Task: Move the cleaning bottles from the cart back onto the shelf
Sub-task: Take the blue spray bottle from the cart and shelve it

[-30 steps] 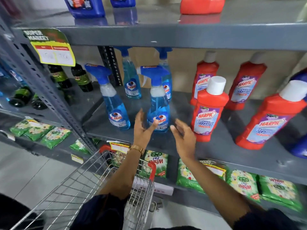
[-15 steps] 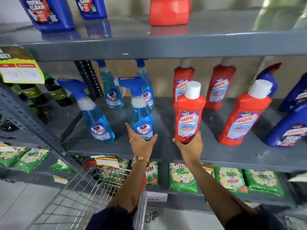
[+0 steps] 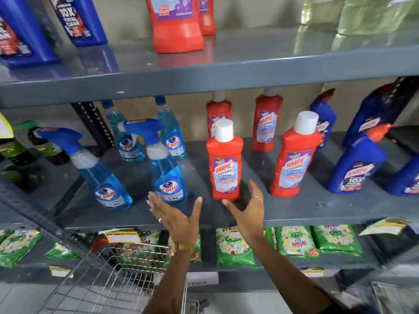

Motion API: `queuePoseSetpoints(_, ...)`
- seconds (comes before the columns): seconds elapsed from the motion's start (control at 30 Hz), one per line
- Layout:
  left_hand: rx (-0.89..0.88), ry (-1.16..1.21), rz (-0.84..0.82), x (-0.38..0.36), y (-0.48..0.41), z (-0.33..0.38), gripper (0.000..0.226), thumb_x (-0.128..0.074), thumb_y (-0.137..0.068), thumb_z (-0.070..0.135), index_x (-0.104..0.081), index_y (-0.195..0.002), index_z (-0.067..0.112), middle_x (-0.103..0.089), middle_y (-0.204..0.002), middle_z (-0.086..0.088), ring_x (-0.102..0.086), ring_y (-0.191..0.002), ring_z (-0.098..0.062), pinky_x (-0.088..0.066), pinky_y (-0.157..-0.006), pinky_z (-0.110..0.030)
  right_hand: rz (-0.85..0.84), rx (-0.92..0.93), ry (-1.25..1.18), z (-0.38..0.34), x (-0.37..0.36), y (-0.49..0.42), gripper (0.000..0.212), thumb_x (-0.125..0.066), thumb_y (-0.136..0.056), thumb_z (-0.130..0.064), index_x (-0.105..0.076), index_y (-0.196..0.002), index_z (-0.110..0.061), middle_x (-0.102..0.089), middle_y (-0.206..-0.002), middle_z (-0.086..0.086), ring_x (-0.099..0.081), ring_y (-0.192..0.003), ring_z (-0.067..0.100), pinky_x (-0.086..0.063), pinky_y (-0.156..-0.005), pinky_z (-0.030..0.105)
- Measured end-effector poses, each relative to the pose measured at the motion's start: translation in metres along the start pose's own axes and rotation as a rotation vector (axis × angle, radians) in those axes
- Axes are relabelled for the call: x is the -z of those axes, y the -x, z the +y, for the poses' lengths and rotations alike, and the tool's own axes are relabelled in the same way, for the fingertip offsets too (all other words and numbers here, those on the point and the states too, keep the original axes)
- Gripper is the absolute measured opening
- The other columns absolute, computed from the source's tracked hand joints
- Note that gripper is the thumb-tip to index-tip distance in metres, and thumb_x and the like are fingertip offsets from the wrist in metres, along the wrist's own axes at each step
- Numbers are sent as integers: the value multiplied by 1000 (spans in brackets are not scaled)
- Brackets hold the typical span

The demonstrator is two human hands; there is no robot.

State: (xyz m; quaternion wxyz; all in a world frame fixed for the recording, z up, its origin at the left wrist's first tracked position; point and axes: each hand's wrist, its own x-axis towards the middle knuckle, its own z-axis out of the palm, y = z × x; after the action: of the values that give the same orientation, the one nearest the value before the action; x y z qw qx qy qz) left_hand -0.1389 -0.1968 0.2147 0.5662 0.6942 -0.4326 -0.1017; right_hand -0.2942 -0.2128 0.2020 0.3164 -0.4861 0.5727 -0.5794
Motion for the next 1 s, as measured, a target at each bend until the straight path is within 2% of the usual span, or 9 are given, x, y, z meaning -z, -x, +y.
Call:
queuePoseSetpoints(0.1,-169,52,-102,-11,56,12,109,-67,-70,51,-6,-150,7,-14,-158,-15,-4,-148,-16,-2,-122,-25,322,91,79,5,41,6,78,-85,-63,-37,-41,-127,-25,-41,-122,-12,-45,-120,19,-40,-104,40)
queuePoseSetpoints(0.2,-197,49,-258,-36,72,28,112,-69,-69,50,-5,-150,5,-13,-158,-13,-8,-148,-19,-9,-120,-30,496,61,221,5,79,-23,109,-88,-53,-42,-29,-139,-11,-39,-136,10,-35,-130,34,-28,-111,47)
queuePoseSetpoints(0.3,-93,55,-315,-62,56,47,123,-80,-63,42,0,-150,7,-14,-156,-14,-16,-145,-24,-11,-116,-27,325,-38,233,1,95,-60,125,-93,-47,-35,-21,-144,-3,-36,-146,19,-32,-135,30,-23,-112,33)
queuePoseSetpoints(0.4,-14,17,-315,-81,41,54,131,-86,-57,34,0,-150,5,-23,-152,-18,-25,-139,-31,-18,-116,-34,248,-58,180,9,95,-73,89,-93,-49,-21,-46,-122,-5,-61,-113,11,-58,-108,29,-31,-81,6)
queuePoseSetpoints(0.53,7,-5,-282,-91,37,48,125,-85,-59,23,-1,-150,5,-31,-150,-18,-38,-133,-33,-32,-114,-44,260,-64,205,22,94,-66,70,-90,-52,-27,-52,-108,-9,-66,-99,12,-63,-91,30,-32,-68,7)
queuePoseSetpoints(0.73,-18,-48,-188,-92,46,48,125,-85,-61,32,-2,-150,3,-21,-154,-21,-21,-142,-37,-18,-118,-47,137,-44,131,15,105,-62,108,-89,-53,-43,-32,-139,-11,-51,-132,5,-48,-124,18,-36,-99,20)
queuePoseSetpoints(0.87,-305,-119,-159,-87,92,50,103,-66,-75,49,-8,-148,6,-18,-156,-23,-13,-146,-37,-12,-121,-49,478,127,120,21,149,-48,103,-74,-66,-61,-24,-144,-15,-33,-143,6,-31,-136,20,-19,-112,16)
queuePoseSetpoints(0.93,-484,-162,-268,-95,120,54,91,-61,-79,48,-18,-146,4,-25,-153,-25,-19,-145,-37,-12,-122,-46,615,111,193,29,181,-56,109,-74,-64,-61,-22,-143,-7,-32,-145,20,-29,-136,33,-18,-115,29)
queuePoseSetpoints(1.0,-563,-279,-371,-108,140,62,83,-58,-81,49,-26,-144,6,-32,-151,-22,-25,-143,-36,-12,-121,-45,565,0,278,32,205,-76,125,-82,-55,-57,-15,-146,-2,-26,-149,25,-23,-139,36,-17,-116,41)
